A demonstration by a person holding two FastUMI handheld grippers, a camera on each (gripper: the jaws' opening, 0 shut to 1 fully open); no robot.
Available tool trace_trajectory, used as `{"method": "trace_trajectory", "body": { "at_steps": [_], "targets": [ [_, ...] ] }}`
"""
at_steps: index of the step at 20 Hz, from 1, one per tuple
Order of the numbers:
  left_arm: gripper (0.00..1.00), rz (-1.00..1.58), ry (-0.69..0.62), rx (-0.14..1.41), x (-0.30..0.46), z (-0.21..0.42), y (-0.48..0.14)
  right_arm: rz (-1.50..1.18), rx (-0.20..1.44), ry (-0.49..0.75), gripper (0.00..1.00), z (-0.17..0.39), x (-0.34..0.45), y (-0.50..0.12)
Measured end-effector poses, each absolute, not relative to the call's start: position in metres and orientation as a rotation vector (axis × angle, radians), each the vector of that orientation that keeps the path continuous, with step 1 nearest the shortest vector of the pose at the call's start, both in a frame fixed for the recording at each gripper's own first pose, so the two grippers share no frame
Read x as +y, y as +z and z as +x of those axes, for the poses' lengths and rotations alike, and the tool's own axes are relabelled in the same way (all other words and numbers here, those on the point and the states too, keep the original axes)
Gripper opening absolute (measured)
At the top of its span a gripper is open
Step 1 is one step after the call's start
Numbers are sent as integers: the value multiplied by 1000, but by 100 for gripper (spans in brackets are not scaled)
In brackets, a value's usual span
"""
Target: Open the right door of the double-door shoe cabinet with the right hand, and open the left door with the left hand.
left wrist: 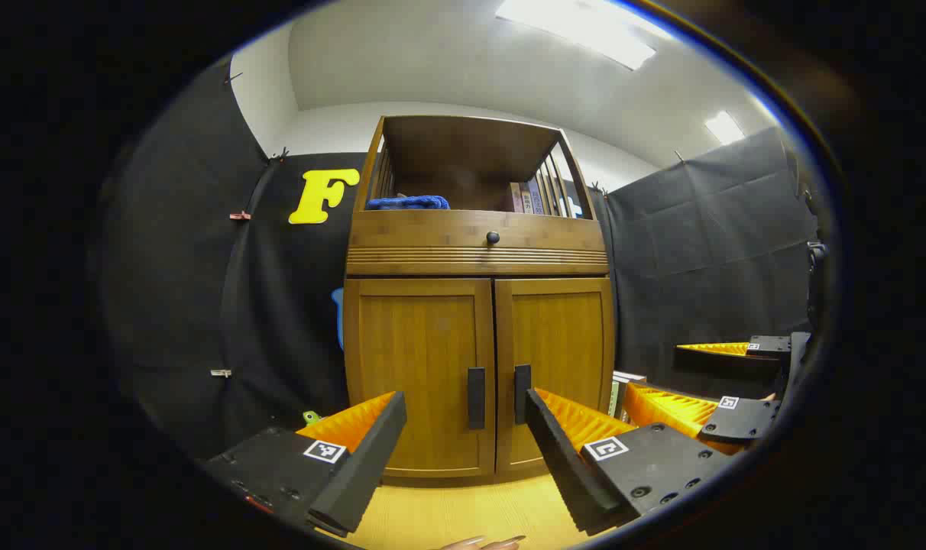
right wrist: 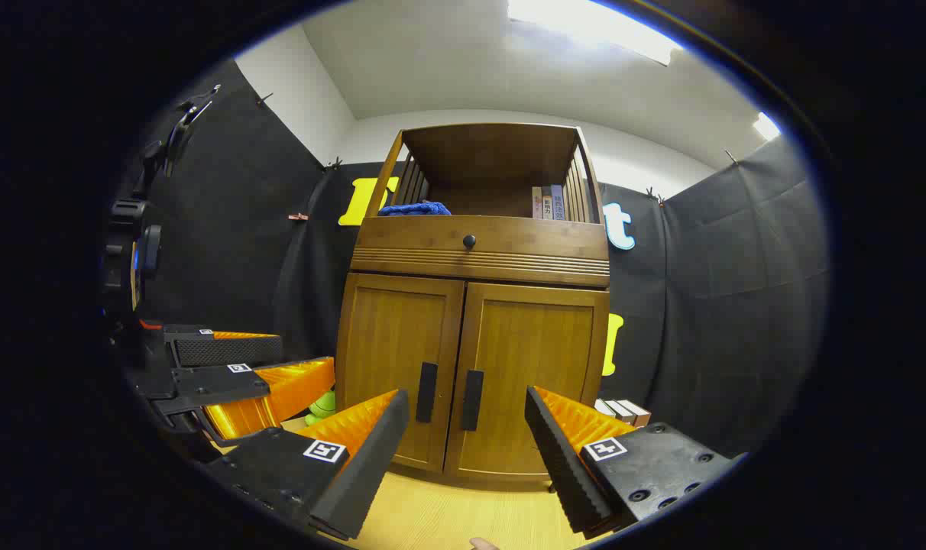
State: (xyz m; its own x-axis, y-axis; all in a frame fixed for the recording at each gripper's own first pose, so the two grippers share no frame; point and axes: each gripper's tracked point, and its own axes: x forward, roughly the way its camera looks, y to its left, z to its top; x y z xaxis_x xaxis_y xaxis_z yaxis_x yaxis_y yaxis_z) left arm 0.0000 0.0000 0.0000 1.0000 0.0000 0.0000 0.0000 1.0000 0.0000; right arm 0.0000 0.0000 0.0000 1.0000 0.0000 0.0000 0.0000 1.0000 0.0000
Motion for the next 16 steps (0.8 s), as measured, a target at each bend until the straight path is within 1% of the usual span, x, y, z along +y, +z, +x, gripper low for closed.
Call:
{"method": "trace_trajectory", "body": {
  "at_steps": [2, 14, 16],
  "targets": [
    [99, 2, -3, 4, -1, -1, 0, 8, -3, 0, 97, 1, 0, 1],
    [97, 8, -24, 3, -2, 0, 0, 7, 31, -18, 97, 7, -8, -11],
    [98, 7, -28, 4, -2, 0, 1, 3, 30, -6, 97, 8, -4, -11]
  ]
}}
